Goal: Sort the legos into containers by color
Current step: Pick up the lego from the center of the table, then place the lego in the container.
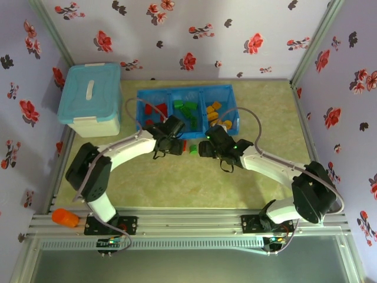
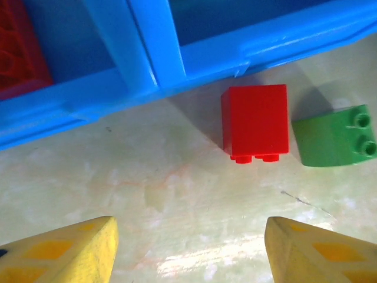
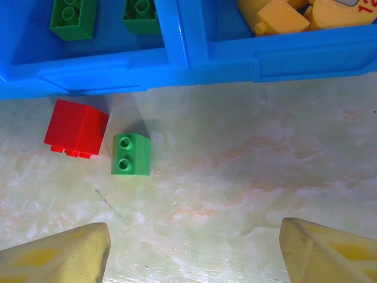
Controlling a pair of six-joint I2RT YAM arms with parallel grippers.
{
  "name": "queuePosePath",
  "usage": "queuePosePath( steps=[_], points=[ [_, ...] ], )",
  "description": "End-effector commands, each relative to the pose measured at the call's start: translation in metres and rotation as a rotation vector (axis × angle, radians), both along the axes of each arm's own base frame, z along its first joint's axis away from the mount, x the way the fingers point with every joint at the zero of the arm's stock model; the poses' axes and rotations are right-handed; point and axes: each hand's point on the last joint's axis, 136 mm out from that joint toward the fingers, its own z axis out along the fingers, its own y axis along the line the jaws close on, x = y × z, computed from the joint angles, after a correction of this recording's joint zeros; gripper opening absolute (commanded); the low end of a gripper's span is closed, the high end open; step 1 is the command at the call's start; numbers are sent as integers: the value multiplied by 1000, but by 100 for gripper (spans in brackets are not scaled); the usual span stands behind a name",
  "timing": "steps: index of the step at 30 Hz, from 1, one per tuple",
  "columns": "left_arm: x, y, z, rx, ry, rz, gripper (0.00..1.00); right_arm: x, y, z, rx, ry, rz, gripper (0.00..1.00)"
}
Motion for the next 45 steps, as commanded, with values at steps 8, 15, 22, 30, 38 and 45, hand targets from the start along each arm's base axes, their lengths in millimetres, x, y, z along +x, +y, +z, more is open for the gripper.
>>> queuePosePath(
  steps=[8, 15, 22, 30, 38, 45],
  points=[
    [26, -38, -28, -15, 23, -16, 74, 3, -20, 8, -6, -33, -83, 76],
    [40, -50, -45, 17, 49, -26, 68, 2, -23, 3, -2, -25, -89, 76],
    [39, -45, -39, 36, 40, -10, 34, -1, -26, 0, 1, -23, -95, 75],
    [15, -12, 58, -42, -112, 16, 25, 3, -17, -7, 4, -5, -66, 77],
    [62, 82, 109, -50, -218, 192, 26, 17, 12, -10, 27, 27, -15, 80],
    [107, 111, 108, -6, -205, 238, 93, 31, 37, -14, 12, 57, 34, 79]
  ],
)
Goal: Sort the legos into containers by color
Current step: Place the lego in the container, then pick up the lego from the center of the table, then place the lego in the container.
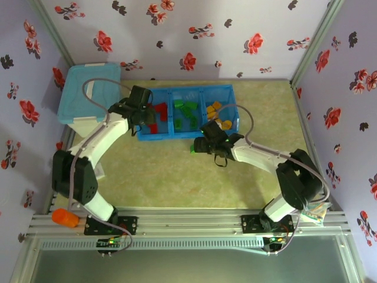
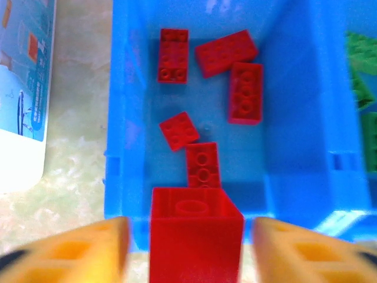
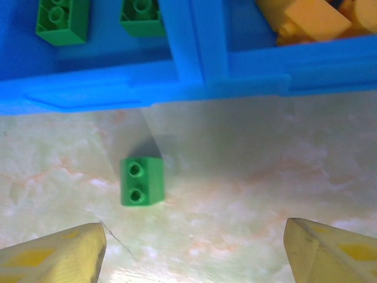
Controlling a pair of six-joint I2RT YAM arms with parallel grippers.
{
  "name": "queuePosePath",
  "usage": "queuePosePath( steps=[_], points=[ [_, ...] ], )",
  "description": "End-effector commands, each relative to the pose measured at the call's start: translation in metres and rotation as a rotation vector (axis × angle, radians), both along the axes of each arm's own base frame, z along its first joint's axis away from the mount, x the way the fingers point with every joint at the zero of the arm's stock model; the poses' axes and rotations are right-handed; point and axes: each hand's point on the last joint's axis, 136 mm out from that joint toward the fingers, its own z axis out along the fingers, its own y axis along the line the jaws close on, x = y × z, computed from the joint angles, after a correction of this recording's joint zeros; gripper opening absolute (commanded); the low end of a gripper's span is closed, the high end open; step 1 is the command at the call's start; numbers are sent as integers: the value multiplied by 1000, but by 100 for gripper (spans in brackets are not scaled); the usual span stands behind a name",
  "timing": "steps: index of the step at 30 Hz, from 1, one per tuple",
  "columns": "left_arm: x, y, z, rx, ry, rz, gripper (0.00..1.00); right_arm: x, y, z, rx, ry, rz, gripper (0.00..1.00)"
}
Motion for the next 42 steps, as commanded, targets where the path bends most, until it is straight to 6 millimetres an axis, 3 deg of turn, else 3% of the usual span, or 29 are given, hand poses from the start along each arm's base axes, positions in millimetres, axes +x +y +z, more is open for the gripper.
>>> queuePosePath(
  steps=[1, 6, 10, 16, 21, 23, 27, 32, 37, 39, 40, 41, 42],
  points=[
    [6, 0, 16, 25, -8, -37, 95, 6, 18, 1, -5, 7, 53, 79],
    [-23, 6, 47, -36, -90, -24, 96, 11, 33, -18, -54, 45, 75, 76],
    [-60, 18, 55, -95, -139, 1, 96, 15, 44, -37, -102, 73, 99, 71],
    [-111, 43, 43, -144, -171, 54, 96, 18, 54, -60, -188, 106, 114, 53],
    [-132, 57, 27, -137, -156, 89, 95, 15, 57, -70, -269, 116, 120, 32],
    [-136, 61, 23, -133, -152, 100, 95, 14, 58, -64, -292, 107, 122, 23],
    [-139, 65, 19, -124, -159, 116, 94, 17, 65, -30, -290, 52, 138, 18],
    [-143, 72, 7, -107, -151, 138, 93, 52, 68, 34, -250, -71, 136, 19],
    [-149, 80, 5, -101, -185, 162, 94, 108, 70, 51, -228, -77, 130, 23],
    [-150, 86, 8, -84, -208, 181, 94, 128, 71, 54, -220, -72, 135, 31],
    [-150, 90, 9, -73, -220, 192, 95, 137, 70, 52, -231, -65, 135, 51],
    [-149, 93, 11, -58, -233, 202, 95, 146, 72, 58, -229, -75, 142, 81],
    [-149, 96, 12, -43, -244, 211, 96, 151, 72, 63, -232, -88, 141, 91]
  ],
)
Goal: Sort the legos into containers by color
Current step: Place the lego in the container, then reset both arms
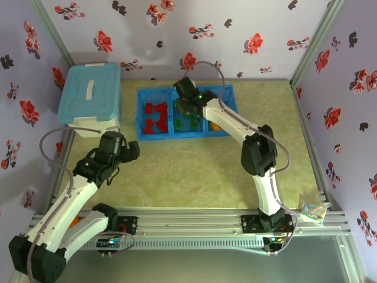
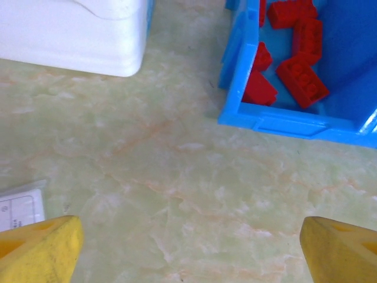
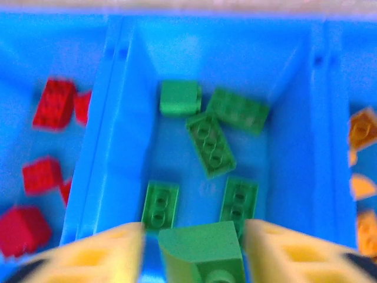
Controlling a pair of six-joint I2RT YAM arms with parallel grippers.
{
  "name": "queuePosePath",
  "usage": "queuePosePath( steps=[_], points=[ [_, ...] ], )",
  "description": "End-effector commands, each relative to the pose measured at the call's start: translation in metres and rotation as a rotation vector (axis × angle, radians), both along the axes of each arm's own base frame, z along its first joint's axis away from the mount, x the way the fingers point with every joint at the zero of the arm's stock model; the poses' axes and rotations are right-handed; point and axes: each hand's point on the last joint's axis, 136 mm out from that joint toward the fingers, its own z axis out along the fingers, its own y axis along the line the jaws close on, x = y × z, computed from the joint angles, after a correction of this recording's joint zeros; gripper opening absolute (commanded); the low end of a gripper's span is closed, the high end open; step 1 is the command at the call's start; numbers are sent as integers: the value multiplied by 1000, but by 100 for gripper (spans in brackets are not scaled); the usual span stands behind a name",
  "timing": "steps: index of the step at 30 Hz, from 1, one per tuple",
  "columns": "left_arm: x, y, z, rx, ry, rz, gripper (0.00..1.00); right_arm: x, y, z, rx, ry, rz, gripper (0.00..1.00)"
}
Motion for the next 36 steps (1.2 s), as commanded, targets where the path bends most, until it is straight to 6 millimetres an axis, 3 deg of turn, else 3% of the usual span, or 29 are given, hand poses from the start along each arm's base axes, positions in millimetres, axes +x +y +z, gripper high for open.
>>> queuePosePath(
  steps=[1, 4, 7, 11, 14, 19, 23, 27, 29, 31, 36],
  points=[
    [4, 17, 10, 52, -66, 76, 96, 1, -14, -21, -126, 74, 35, 99],
    [6, 25, 15, 106, -101, 89, 96, 0, -26, 19, -119, -3, 15, 99],
    [10, 38, 21, 174, -157, 137, 97, -16, -47, 55, -89, -86, -1, 99],
    [15, 52, 22, 273, -218, 183, 97, -43, -103, 82, -84, -210, -73, 99],
    [15, 66, 22, 352, -264, 235, 100, -70, -161, 90, -100, -311, -169, 99],
    [15, 73, 8, 396, -319, 267, 100, -131, -265, 53, -165, -476, -363, 99],
    [18, 74, -1, 418, -323, 269, 100, -172, -320, 9, -229, -555, -489, 99],
    [24, 74, -5, 469, -354, 260, 100, -190, -344, -33, -272, -532, -545, 99],
    [25, 75, -17, 484, -380, 261, 100, -192, -348, -49, -273, -526, -559, 99],
    [21, 80, -35, 467, -390, 285, 100, -193, -348, -50, -272, -503, -553, 99],
    [26, 83, -29, 384, -553, 301, 100, -181, -355, -41, -215, -617, -591, 99]
  ],
)
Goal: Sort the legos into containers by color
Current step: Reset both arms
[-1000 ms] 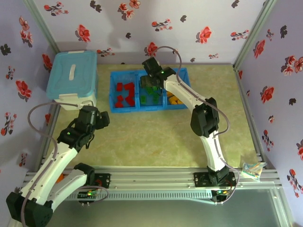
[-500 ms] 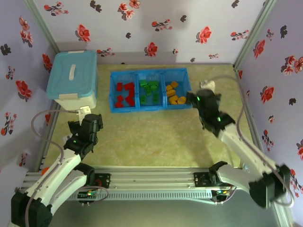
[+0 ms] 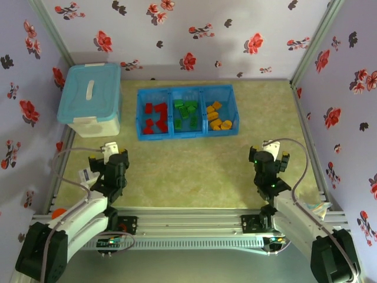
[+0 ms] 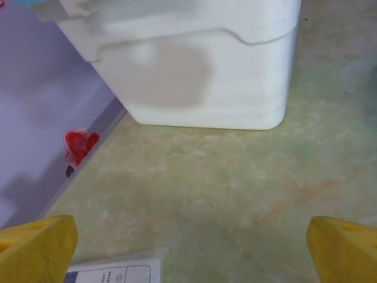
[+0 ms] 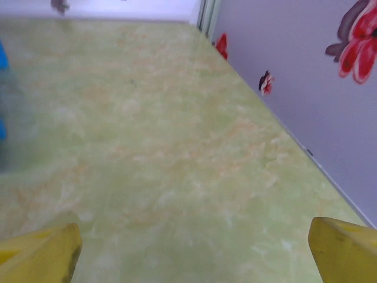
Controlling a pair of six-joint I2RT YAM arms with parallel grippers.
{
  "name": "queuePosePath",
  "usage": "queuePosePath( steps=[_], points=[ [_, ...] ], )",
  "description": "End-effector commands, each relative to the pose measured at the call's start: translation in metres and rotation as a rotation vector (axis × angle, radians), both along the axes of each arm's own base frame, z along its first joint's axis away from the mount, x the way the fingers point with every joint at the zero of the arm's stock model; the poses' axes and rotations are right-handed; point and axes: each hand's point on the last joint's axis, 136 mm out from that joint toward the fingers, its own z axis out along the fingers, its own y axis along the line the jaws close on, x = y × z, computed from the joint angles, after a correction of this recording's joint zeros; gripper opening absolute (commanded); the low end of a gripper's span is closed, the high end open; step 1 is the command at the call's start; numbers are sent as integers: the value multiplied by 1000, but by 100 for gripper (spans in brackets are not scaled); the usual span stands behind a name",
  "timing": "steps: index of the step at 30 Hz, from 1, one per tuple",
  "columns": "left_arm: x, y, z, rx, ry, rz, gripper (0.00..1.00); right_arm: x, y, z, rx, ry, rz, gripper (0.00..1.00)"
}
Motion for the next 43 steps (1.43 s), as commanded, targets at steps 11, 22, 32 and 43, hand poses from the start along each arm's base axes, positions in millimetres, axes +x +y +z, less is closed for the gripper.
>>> queuePosePath(
  steps=[11, 22, 32, 43],
  points=[
    [96, 18, -9, -195, -173, -176, 100, 88, -20, -16, 97, -251, 15, 99],
    [123, 12, -15, -194, -51, -192, 100, 110, -24, -31, 151, -65, 4, 99],
    [129, -9, -18, -183, -2, -327, 100, 112, -22, -33, 153, -59, 18, 99],
    [130, -9, -19, -203, 1, -334, 100, 112, -22, -31, 152, -71, 27, 99]
  ],
)
